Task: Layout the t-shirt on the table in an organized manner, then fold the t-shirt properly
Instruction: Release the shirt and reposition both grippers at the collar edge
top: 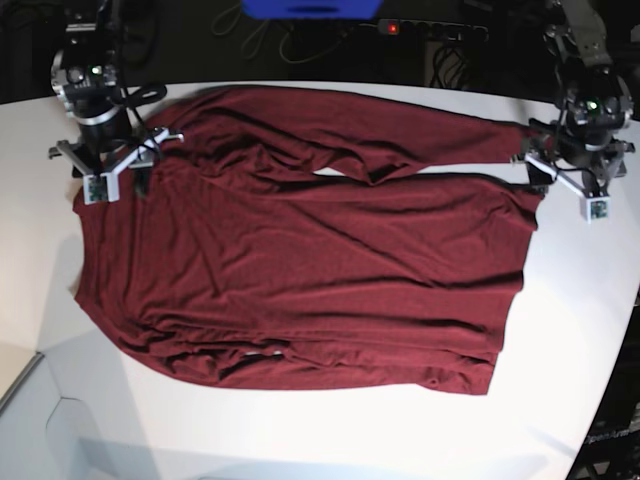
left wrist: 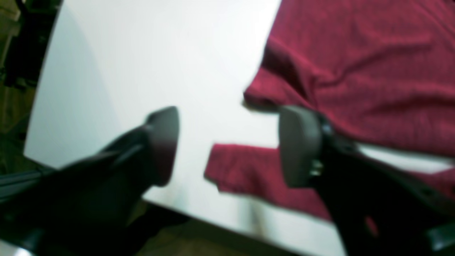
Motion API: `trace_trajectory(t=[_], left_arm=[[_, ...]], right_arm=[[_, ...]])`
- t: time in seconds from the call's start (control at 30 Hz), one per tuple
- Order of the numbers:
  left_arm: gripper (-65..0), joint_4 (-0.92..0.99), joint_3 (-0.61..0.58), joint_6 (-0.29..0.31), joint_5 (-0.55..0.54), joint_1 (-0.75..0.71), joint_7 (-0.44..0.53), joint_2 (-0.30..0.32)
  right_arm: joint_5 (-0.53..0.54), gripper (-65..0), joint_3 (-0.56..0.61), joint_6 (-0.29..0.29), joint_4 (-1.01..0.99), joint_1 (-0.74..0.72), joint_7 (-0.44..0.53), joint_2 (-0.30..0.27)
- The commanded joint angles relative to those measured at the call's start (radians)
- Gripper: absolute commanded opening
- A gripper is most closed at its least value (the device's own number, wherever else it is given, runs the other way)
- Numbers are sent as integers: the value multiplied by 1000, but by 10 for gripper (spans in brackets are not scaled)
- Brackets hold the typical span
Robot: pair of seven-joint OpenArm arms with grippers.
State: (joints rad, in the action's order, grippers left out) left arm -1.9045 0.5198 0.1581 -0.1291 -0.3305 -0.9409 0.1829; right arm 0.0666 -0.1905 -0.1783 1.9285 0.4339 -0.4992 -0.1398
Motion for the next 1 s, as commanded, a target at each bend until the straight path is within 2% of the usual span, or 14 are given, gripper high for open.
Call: trace_trajectory(t=[0.0, 0.13, 0.23, 0.53, 0.87, 0.97], left_arm=[[-159, -36, 6, -9, 7, -38, 4, 8], [-147, -77, 23, -9, 7, -124, 4, -12], [-147, -59, 46, -9, 7, -135, 13, -29], [-147, 93, 46, -9, 6, -101, 127, -33], [-152, 219, 46, -9, 6, -43, 142, -35], [-245, 245, 46, -9, 6, -34, 142, -35]], right_arm=[[5, -344, -5, 6, 16, 4, 23, -10], [5, -337, -5, 6, 15, 19, 23, 16], [5, -337, -5, 6, 12, 32, 24, 19], [5, -337, -4, 6, 12, 41, 26, 19], [5, -337, -5, 6, 12, 55, 26, 19], [5, -337, -5, 6, 12, 55, 24, 19]])
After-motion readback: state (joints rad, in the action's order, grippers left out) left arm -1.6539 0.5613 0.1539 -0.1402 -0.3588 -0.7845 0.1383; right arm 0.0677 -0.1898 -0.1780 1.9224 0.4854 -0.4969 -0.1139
